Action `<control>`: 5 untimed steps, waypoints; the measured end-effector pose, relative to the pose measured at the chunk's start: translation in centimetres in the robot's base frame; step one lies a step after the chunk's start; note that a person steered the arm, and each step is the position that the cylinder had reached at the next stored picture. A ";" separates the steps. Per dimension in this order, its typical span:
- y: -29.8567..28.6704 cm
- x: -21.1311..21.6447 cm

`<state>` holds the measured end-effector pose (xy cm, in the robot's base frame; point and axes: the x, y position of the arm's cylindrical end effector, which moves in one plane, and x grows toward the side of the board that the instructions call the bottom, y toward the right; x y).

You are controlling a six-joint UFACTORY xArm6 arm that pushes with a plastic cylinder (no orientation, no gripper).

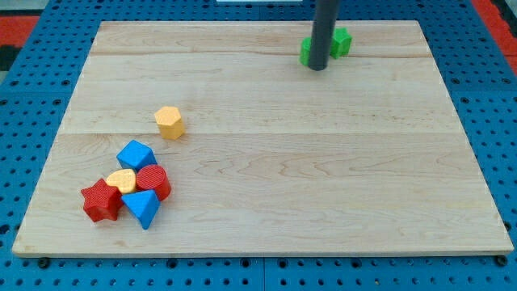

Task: Move the green circle near to the green star

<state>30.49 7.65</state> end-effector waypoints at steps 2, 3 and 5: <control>-0.9 -2.9; -1.3 -2.9; -3.0 -3.2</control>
